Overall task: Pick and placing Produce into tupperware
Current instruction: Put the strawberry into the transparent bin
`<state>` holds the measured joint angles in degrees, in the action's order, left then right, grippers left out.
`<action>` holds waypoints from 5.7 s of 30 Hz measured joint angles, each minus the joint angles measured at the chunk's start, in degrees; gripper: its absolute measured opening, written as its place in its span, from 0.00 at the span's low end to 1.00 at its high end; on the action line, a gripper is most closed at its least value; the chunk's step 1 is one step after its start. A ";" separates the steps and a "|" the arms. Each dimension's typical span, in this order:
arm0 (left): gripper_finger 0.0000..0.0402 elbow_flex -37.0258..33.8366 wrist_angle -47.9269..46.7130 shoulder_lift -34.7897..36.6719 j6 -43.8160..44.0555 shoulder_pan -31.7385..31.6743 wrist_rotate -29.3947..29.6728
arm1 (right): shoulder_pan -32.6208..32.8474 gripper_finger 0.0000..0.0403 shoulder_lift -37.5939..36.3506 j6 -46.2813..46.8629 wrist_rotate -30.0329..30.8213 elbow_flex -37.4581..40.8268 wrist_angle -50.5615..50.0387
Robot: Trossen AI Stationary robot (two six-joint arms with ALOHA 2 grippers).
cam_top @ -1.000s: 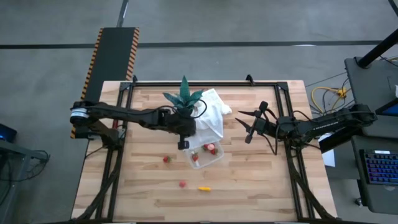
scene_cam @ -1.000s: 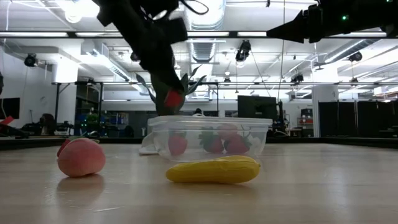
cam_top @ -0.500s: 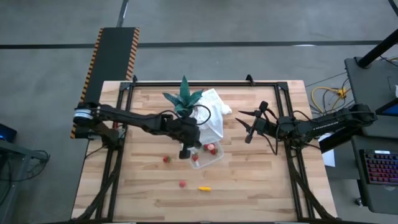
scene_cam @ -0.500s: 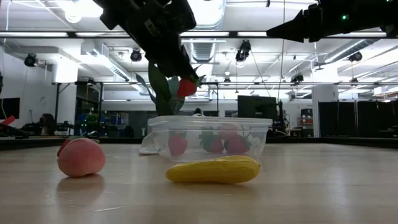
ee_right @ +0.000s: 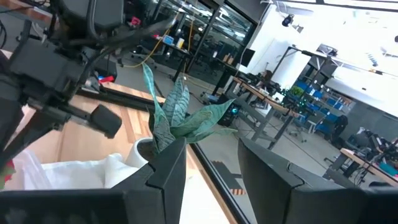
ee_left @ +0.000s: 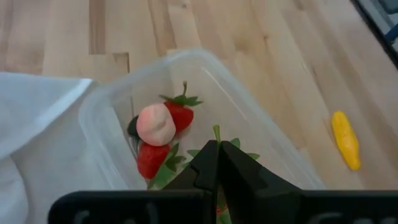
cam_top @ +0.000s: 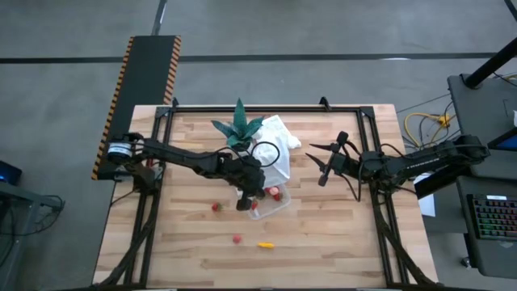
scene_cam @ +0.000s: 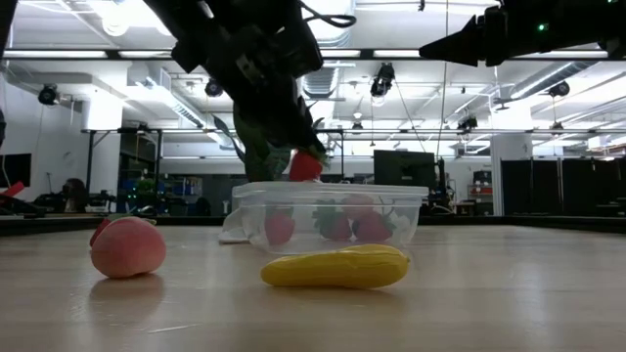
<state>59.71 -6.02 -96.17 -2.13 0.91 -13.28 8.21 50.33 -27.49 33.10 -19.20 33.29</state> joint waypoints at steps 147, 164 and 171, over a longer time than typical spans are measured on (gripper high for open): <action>0.00 -9.24 -32.55 5.45 26.71 7.74 5.27 | 0.00 0.35 0.02 0.44 0.00 0.00 -0.38; 0.00 -4.81 -34.04 6.66 22.48 7.67 4.59 | 0.02 0.35 0.02 0.43 0.00 0.00 -0.38; 0.00 1.14 -34.03 8.46 15.32 7.35 5.51 | 0.02 0.35 0.02 0.44 -0.01 0.02 -0.29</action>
<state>60.85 -40.05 -87.70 13.19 8.26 -7.77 8.23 50.35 -27.05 33.09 -19.18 32.99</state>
